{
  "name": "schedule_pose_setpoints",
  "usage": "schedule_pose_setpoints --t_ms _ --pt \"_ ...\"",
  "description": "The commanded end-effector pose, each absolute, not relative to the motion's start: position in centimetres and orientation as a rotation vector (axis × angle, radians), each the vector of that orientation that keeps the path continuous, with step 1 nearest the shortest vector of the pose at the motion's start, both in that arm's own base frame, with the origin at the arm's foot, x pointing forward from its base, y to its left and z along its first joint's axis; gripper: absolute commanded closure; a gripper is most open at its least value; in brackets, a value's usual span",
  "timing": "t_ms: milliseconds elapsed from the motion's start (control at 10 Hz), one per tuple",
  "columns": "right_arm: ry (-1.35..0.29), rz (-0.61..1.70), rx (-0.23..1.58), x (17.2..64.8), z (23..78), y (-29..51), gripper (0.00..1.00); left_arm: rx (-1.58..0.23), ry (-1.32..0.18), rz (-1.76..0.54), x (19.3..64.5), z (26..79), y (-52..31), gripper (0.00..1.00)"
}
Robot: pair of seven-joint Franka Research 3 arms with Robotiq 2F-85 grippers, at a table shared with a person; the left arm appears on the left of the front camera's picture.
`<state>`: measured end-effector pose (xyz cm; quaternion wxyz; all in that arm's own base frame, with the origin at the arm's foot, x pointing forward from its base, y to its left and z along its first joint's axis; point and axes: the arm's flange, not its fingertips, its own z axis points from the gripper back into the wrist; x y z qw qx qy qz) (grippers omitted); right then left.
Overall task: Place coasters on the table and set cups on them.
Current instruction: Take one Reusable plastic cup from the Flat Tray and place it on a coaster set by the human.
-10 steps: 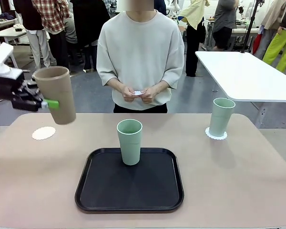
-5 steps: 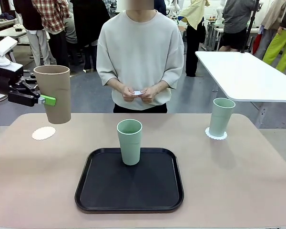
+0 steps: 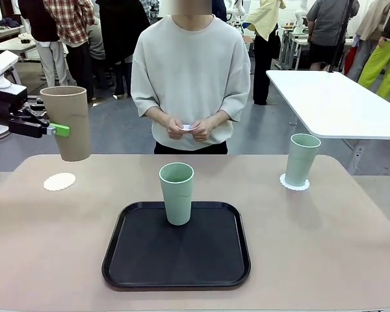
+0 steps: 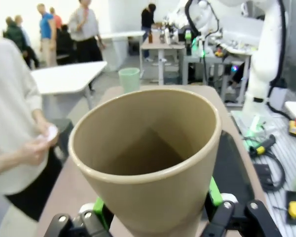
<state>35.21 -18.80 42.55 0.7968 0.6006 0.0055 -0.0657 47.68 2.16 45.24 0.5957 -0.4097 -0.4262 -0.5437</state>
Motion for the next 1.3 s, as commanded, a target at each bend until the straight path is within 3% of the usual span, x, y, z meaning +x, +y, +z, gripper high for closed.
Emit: schedule_pose_setpoints --t_ms 0,300,800,900,1000,1200 --pt "0.012 -0.138 1.298 35.2 42.6 -18.8 0.00 -1.020 -0.918 -1.300 52.7 43.9 6.3 0.12" --pt "0.012 -0.138 1.298 35.2 42.6 -18.8 0.00 -1.009 -1.016 -1.383 55.4 42.1 12.3 0.12" --pt "0.012 -0.138 1.298 35.2 42.6 -18.8 0.00 -1.039 -1.107 -1.482 55.1 40.2 14.8 0.12" --pt "0.012 -0.138 1.298 35.2 42.6 -18.8 0.00 -0.947 -1.181 -1.411 54.7 40.0 14.6 0.12" --pt "0.012 -0.138 1.298 35.2 42.6 -18.8 0.00 -1.035 -1.101 -1.447 55.1 40.3 15.1 0.12" --pt "0.012 -0.138 1.298 35.2 42.6 -18.8 0.00 -1.035 -1.101 -1.447 55.1 40.3 15.1 0.12"
